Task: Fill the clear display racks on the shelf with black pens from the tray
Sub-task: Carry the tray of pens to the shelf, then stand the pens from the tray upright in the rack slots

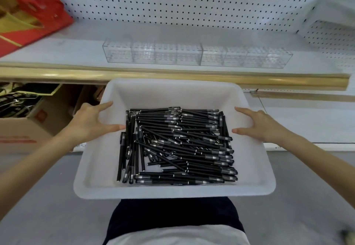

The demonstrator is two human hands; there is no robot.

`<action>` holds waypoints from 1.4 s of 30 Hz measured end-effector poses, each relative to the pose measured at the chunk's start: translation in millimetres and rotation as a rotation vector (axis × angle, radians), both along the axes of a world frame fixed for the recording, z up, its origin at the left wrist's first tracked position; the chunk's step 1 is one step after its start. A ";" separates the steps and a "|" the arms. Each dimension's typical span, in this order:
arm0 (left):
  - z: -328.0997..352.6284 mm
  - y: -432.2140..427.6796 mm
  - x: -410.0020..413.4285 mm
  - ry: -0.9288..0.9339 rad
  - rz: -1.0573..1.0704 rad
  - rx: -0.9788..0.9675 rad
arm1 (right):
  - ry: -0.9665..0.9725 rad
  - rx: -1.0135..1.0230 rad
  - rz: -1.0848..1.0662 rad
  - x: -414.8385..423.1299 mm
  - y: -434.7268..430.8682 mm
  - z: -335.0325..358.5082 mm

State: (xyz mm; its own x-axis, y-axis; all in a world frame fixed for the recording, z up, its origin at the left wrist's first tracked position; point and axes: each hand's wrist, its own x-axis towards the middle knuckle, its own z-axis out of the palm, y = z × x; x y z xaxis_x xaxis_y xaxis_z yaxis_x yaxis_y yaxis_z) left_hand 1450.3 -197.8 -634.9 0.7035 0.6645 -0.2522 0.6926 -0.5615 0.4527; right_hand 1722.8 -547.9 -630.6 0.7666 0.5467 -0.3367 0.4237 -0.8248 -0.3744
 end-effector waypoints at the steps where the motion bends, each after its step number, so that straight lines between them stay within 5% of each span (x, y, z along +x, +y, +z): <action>1: -1.8 -0.5 -1.5 0.007 0.006 -0.014 | 0.005 -0.003 -0.002 1.3 -0.2 -1.6; 17: -15.5 -6.9 -2.7 0.045 -0.047 0.054 | -0.022 -0.129 0.040 -11.6 6.6 -2.0; 21: -23.4 -15.4 3.1 -0.020 -0.148 0.291 | -0.334 -0.187 0.155 -19.6 14.9 -8.7; 26: -30.4 -24.3 25.4 -0.001 -0.370 0.351 | -0.556 0.014 0.372 -35.5 39.1 -26.6; 30: -35.7 -33.5 54.1 -0.018 -0.459 0.290 | -0.273 0.006 0.447 -47.7 64.0 -48.3; 34: -40.5 -39.9 76.3 -0.046 -0.546 0.348 | 0.014 0.054 0.296 -42.0 76.4 -62.5; 42: -44.2 -27.7 105.1 -0.105 -0.558 0.430 | 0.222 0.136 0.150 -18.3 78.9 -74.4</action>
